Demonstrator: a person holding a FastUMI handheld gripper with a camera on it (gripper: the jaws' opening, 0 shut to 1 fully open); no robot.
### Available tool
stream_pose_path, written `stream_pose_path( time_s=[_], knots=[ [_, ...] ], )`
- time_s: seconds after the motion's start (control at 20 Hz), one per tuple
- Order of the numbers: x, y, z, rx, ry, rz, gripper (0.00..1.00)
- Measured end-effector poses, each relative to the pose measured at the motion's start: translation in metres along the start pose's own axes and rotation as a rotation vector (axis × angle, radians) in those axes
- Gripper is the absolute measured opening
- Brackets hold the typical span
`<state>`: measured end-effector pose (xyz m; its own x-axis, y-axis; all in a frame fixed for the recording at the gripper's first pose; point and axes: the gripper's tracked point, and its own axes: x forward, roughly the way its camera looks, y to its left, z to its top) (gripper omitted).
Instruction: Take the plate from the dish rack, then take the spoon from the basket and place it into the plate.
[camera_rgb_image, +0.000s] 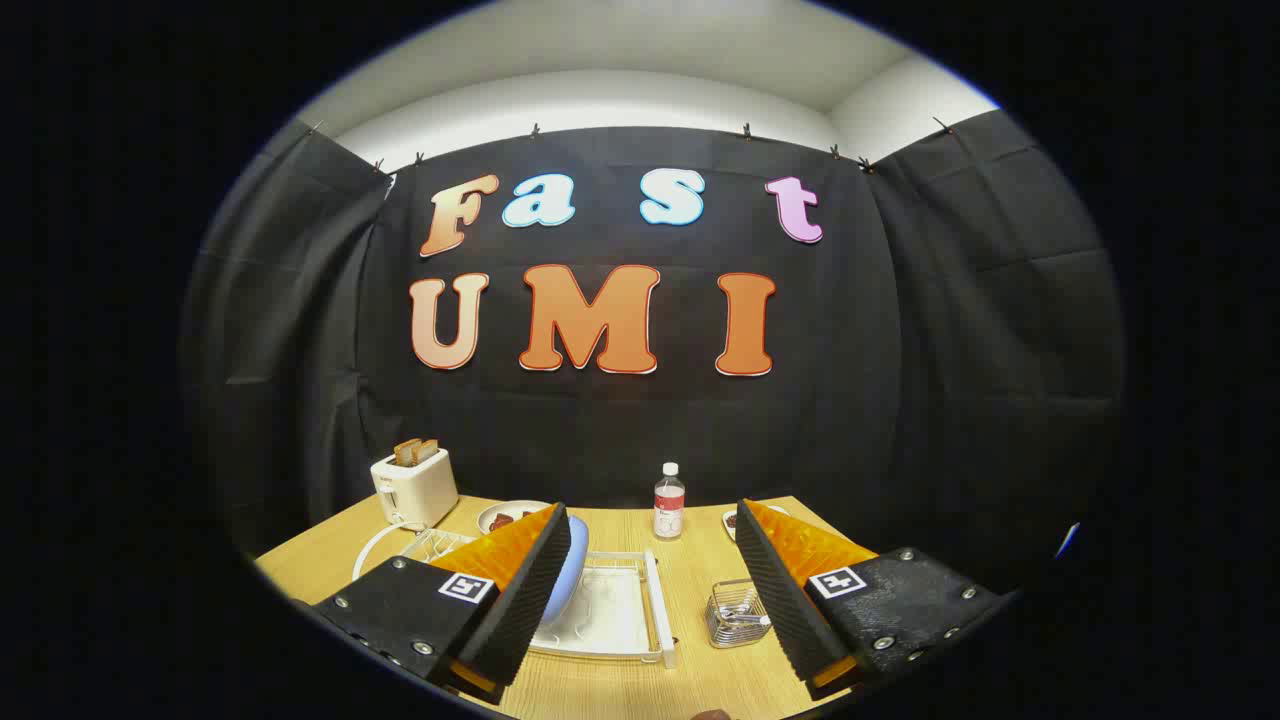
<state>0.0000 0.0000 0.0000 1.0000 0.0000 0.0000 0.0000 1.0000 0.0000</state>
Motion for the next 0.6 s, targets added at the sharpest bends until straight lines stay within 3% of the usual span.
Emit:
stream_pose_path(
  time_s=[0.6],
  knots=[
    [0.0069,0.0091,-0.0025,-0.014,0.002,0.027,0.99]
  ],
)
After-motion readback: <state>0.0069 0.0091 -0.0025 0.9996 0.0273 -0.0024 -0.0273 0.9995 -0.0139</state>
